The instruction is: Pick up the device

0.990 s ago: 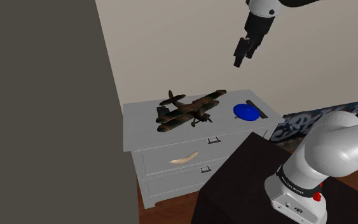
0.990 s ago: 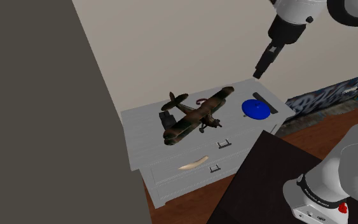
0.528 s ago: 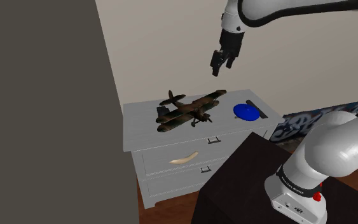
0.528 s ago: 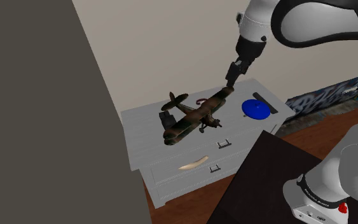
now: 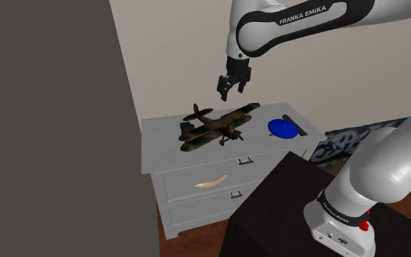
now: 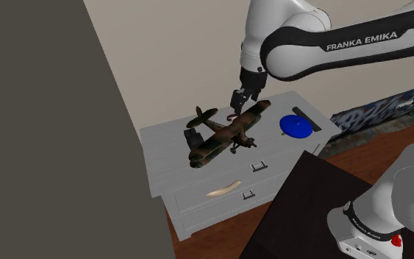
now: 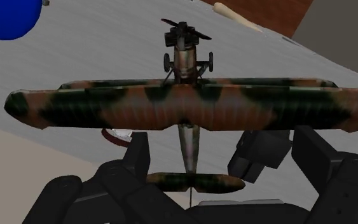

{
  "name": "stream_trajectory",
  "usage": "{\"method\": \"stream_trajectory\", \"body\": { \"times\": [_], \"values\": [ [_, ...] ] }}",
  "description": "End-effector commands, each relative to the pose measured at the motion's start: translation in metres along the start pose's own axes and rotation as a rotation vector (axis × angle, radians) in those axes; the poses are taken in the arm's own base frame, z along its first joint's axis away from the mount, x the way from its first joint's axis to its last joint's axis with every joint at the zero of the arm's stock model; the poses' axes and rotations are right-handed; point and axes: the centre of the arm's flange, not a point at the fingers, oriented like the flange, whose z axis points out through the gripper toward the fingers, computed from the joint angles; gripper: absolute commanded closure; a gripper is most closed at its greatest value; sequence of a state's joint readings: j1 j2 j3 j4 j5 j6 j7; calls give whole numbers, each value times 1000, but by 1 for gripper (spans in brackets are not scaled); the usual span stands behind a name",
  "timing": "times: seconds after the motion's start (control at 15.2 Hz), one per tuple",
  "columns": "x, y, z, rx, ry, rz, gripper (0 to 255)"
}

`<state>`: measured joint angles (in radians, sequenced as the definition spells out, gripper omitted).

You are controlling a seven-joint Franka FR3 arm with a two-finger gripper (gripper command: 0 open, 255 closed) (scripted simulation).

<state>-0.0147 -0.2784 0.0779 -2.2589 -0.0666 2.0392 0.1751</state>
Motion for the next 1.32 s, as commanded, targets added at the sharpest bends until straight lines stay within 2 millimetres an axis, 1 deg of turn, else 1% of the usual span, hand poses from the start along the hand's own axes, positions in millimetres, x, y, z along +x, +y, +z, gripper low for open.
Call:
{"method": "stream_trajectory", "body": {
  "times": [0.0, 0.59, 1.25],
  "values": [
    [19, -13, 17, 4, -10, 17, 0],
    [97, -53, 102, 18, -57, 90, 0],
    [183, -92, 200, 33, -109, 172, 0]
  ]
}}
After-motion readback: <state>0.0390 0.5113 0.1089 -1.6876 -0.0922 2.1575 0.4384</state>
